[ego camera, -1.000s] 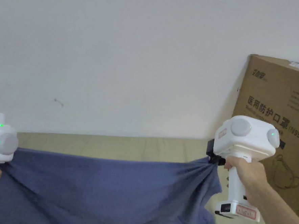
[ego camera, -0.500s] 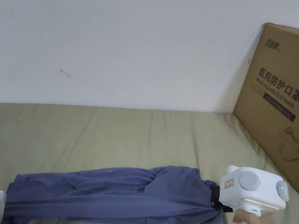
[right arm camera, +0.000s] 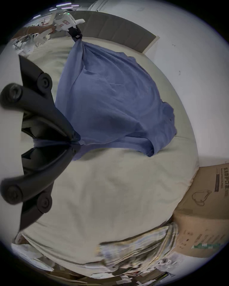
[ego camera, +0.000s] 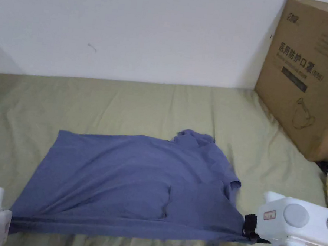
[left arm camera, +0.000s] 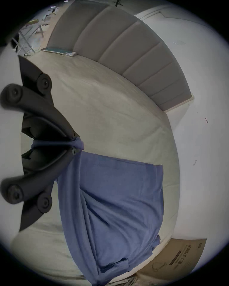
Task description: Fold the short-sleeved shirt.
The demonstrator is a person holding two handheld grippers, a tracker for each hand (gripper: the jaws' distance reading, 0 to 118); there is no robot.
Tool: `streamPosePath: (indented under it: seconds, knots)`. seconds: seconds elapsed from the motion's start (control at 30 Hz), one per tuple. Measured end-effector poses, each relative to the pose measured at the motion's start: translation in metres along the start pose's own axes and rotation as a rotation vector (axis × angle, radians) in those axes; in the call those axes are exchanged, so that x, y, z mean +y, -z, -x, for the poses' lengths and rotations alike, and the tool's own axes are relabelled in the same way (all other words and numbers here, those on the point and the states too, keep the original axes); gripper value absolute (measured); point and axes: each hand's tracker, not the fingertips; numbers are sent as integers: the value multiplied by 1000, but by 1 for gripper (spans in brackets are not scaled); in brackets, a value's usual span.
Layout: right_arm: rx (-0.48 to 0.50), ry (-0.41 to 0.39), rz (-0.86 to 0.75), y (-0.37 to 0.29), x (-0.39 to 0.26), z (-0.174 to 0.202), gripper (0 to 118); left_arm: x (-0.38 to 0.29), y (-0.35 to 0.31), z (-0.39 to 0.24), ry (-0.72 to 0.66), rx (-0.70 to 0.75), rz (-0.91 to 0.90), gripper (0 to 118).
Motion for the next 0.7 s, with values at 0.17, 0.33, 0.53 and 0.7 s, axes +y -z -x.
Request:
streamPosePath:
  seconds: [0.17, 0.33, 0.53, 0.7]
  knots:
    - [-38, -46, 30, -20, -57, -6, 3, -44, -26, 3, 29, -6, 19, 2]
    - [-55, -33, 42, -7, -79, -16, 3, -71, -33, 2, 47, -20, 45, 3]
    - [-72, -38, 8, -8, -88, -10, 3, -79, -37, 9, 17, -24, 55, 46]
    - [-67, -64, -30, -16, -92, -10, 85, -80, -57, 20, -57, -76, 28, 99]
